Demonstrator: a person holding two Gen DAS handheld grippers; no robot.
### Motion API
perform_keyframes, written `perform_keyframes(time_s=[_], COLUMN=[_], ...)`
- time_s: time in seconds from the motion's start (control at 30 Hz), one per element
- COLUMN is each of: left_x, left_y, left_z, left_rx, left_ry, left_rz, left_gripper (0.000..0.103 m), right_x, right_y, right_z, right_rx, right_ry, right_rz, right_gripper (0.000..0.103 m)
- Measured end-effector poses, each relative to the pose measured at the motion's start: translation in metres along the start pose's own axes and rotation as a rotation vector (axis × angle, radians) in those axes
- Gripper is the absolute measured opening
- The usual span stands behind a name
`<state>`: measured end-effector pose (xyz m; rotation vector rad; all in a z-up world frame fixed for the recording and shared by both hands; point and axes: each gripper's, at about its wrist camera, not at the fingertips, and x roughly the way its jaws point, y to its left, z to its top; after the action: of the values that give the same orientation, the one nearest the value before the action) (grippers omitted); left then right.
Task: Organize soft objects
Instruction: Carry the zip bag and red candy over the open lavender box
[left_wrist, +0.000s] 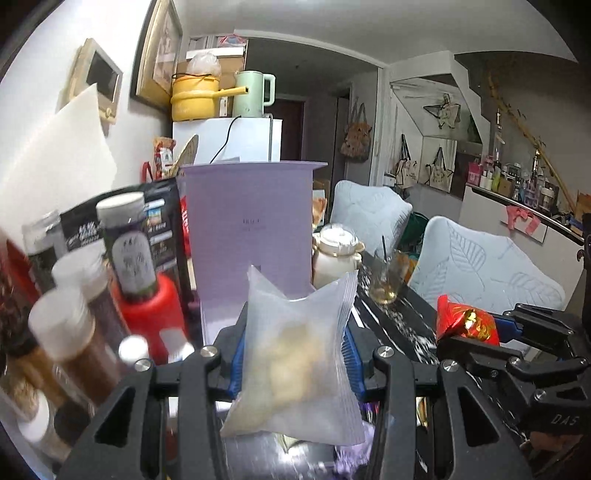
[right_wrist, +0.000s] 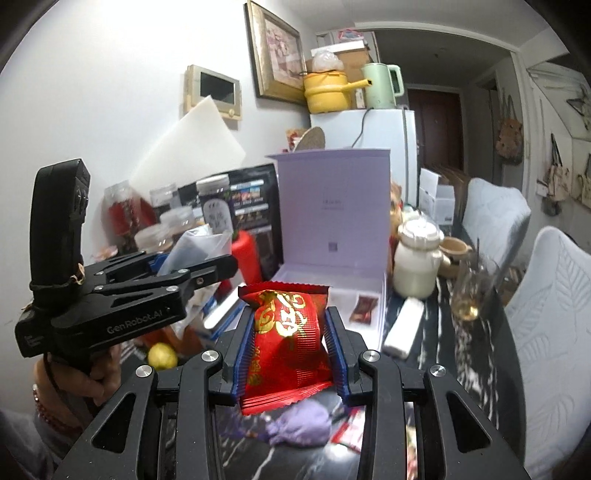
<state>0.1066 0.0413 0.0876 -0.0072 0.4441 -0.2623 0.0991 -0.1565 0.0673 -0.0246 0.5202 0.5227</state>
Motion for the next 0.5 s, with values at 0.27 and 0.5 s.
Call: perform_keyframes(time_s=[0.27,0.5], left_x=[0.028,0.057], left_y=[0.006,0.016], left_z=[0.030,0.045], left_rx=[0.017,0.009], left_ry=[-0.048,-0.061], left_rz=[0.014,0.022], left_gripper=[0.043,0.043], right_x=[0.027,0.055], right_y=[-0.015,-0.032], right_z=[0.028,0.055], right_rx=[0.011,0.024], right_ry=[-0.020,-0.053], right_rz=[0.012,0.008], right_gripper=[0.036,0.036])
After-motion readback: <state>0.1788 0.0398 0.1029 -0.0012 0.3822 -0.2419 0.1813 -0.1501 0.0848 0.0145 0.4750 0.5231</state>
